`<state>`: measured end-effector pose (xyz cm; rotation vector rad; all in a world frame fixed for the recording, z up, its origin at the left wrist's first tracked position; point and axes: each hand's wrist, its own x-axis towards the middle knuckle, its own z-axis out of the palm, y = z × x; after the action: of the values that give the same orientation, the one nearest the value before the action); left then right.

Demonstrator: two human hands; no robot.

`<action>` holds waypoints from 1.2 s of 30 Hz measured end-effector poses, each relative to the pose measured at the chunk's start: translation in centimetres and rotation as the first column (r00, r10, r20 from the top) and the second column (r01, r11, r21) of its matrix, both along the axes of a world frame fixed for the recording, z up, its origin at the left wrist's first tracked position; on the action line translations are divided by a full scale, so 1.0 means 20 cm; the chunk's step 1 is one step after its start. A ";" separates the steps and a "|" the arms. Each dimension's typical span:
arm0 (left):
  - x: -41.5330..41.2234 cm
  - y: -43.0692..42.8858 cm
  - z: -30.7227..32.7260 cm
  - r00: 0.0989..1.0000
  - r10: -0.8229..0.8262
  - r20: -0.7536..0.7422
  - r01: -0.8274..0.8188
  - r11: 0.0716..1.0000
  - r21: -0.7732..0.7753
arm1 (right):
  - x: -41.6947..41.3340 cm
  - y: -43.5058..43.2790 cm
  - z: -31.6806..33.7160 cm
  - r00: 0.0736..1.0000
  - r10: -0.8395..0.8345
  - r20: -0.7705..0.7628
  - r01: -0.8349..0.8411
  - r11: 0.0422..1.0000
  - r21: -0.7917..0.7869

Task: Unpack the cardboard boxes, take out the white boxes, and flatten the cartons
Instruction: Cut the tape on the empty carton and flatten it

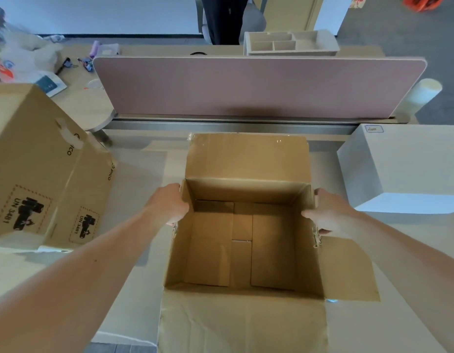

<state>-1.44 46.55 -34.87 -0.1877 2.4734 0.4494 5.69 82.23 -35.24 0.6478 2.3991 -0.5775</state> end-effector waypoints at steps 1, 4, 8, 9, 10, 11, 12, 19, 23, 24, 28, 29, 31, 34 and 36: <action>-0.01 0.00 -0.01 1.000 0.009 0.007 -0.010 1.000 0.027 | 0.00 -0.01 -0.01 1.000 -0.010 -0.012 0.010 1.000 -0.003; -0.02 -0.02 0.02 0.999 0.034 0.019 -0.036 0.995 0.095 | 0.01 -0.05 0.03 0.996 0.057 -0.071 -0.053 0.997 0.051; -0.04 -0.07 0.18 0.992 0.046 -0.116 -0.033 0.993 0.111 | -0.02 -0.06 0.25 0.987 -0.018 -0.161 0.007 0.998 -0.068; -0.05 -0.09 0.24 0.984 0.039 -0.175 -0.021 0.994 0.105 | -0.03 -0.06 0.33 0.982 -0.047 -0.185 0.031 0.995 -0.092; -0.07 -0.10 0.31 0.972 0.038 -0.234 -0.012 0.994 0.113 | -0.04 -0.06 0.41 0.977 -0.068 -0.200 0.047 0.993 -0.108; -0.08 -0.11 0.39 0.955 0.044 -0.292 -0.004 0.991 0.136 | -0.06 -0.06 0.49 0.970 -0.086 -0.228 0.060 0.991 -0.119; -0.09 -0.12 0.46 0.934 0.055 -0.352 0.003 0.987 0.162 | -0.08 -0.05 0.55 0.957 -0.103 -0.271 0.071 0.990 -0.124; -0.07 -0.11 0.88 0.713 0.251 -0.655 0.044 0.916 0.398 | -0.13 -0.07 0.95 0.756 -0.110 -0.645 0.013 0.988 -0.153; 0.05 -0.10 0.91 0.660 0.393 -0.640 0.032 0.836 0.547 | -0.03 -0.10 0.95 0.640 -0.029 -0.768 -0.045 0.996 -0.075; 0.07 -0.10 0.90 0.699 0.433 -0.569 0.059 0.758 0.650 | 0.00 -0.12 0.93 0.639 -0.115 -0.761 -0.040 0.982 -0.182; 0.16 -0.17 0.84 0.833 0.465 -0.300 0.025 0.510 0.860 | 0.15 -0.11 0.80 0.652 -0.495 -0.574 -0.043 0.731 -0.681; 0.17 -0.19 0.81 0.848 0.490 -0.202 -0.055 0.461 0.886 | 0.19 -0.11 0.75 0.681 -0.426 -0.595 -0.094 0.755 -0.649; 0.19 -0.23 0.74 0.875 0.484 0.015 -0.192 0.318 0.929 | 0.27 -0.10 0.65 0.717 -0.335 -0.611 -0.176 0.761 -0.624; 0.25 -0.31 0.61 0.842 0.462 0.279 -0.365 0.106 0.925 | 0.31 -0.11 0.55 0.756 -0.495 -0.427 -0.130 0.527 -0.840; 0.28 -0.33 0.55 0.791 0.483 0.375 -0.443 0.031 0.896 | 0.35 -0.12 0.48 0.737 -0.641 -0.215 0.005 0.323 -0.946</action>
<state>4.11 39.98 -23.96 -0.4525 1.5380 2.2381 12.66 79.73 -25.59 0.4734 1.8328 -2.4021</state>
